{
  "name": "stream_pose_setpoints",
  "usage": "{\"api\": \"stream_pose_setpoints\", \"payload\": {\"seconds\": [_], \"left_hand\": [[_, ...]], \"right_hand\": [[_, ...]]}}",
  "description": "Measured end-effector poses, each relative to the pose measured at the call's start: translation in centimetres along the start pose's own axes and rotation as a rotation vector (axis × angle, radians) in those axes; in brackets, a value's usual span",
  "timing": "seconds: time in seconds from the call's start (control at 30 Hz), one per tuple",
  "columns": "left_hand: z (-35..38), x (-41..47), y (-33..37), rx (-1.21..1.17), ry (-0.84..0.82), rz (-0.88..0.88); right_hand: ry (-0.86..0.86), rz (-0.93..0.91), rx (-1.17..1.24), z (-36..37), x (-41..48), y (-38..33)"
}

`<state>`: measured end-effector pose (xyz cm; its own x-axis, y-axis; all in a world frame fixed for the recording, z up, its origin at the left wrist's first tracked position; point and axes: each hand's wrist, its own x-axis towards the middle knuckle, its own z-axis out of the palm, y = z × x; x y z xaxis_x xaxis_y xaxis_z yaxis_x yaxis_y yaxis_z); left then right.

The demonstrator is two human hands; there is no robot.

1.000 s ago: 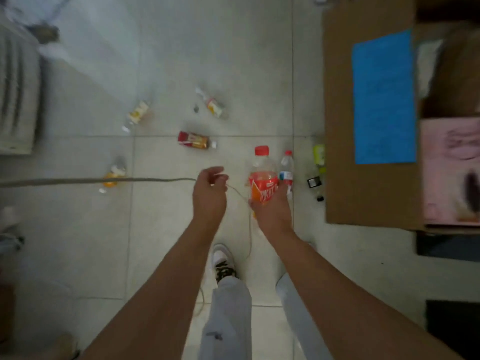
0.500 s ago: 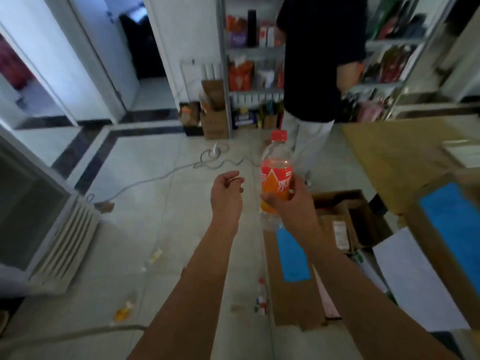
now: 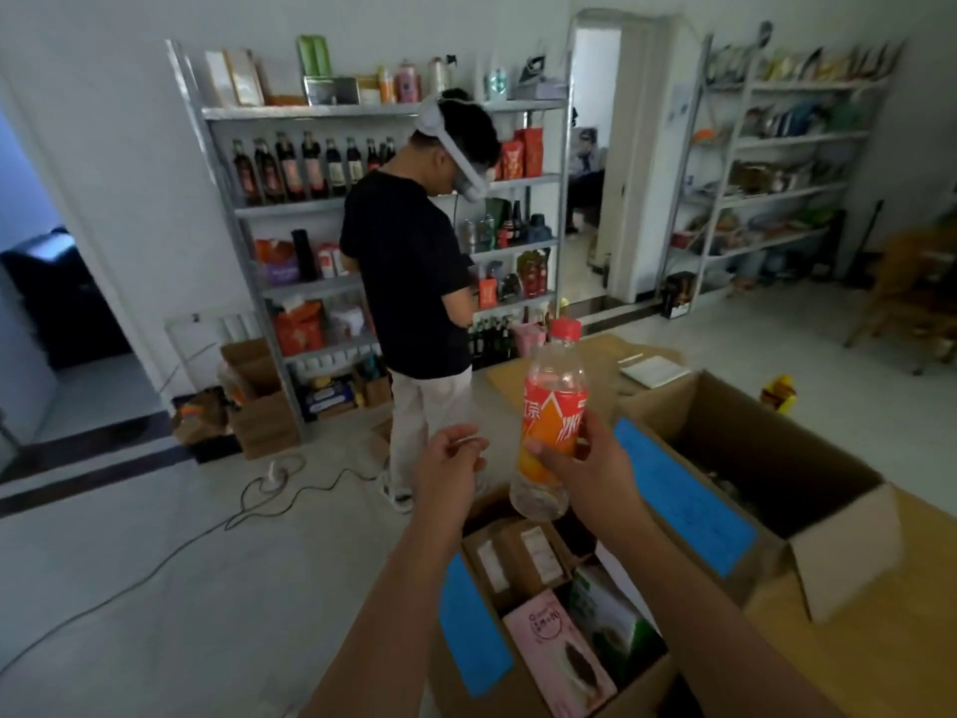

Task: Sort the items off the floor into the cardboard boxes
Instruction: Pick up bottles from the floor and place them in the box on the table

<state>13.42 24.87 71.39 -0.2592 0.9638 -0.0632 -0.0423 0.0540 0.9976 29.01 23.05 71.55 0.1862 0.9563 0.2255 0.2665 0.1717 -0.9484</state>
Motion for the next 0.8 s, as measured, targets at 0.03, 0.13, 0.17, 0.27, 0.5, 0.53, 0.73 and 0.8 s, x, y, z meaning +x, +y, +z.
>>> {"api": "stream_pose_setpoints", "payload": {"seconds": [0.03,0.13,0.17,0.27,0.5,0.53,0.73,0.8], "left_hand": [[0.8,-0.2,-0.2,0.009,-0.023,-0.003],[3.8,-0.4,-0.4,0.042,-0.07,-0.009],[4.9,-0.3,-0.5,0.044,-0.086,-0.02],[8.8,0.5,-1.2,0.06,-0.121,-0.051],[21.4,2.8,-6.7,0.135,-0.217,-0.157],[23.3,3.0,-7.8,0.159,-0.244,-0.183],[32.8,2.4,-13.7,0.28,-0.452,-0.359],[34.5,2.6,-14.7,0.35,-0.491,-0.34]], "right_hand": [[0.016,0.012,-0.001,-1.1,-0.2,0.5],[0.042,0.047,0.007,-4.6,0.0,2.1],[0.054,0.059,0.011,-5.9,0.3,2.7],[0.092,0.088,0.029,-9.8,1.9,4.5],[0.17,0.13,-0.016,-20.3,8.4,11.4],[0.192,0.138,-0.057,-22.1,9.7,12.5],[0.238,0.224,-0.244,-30.6,16.1,21.9],[0.199,0.237,-0.312,-31.7,17.9,24.5]]}}
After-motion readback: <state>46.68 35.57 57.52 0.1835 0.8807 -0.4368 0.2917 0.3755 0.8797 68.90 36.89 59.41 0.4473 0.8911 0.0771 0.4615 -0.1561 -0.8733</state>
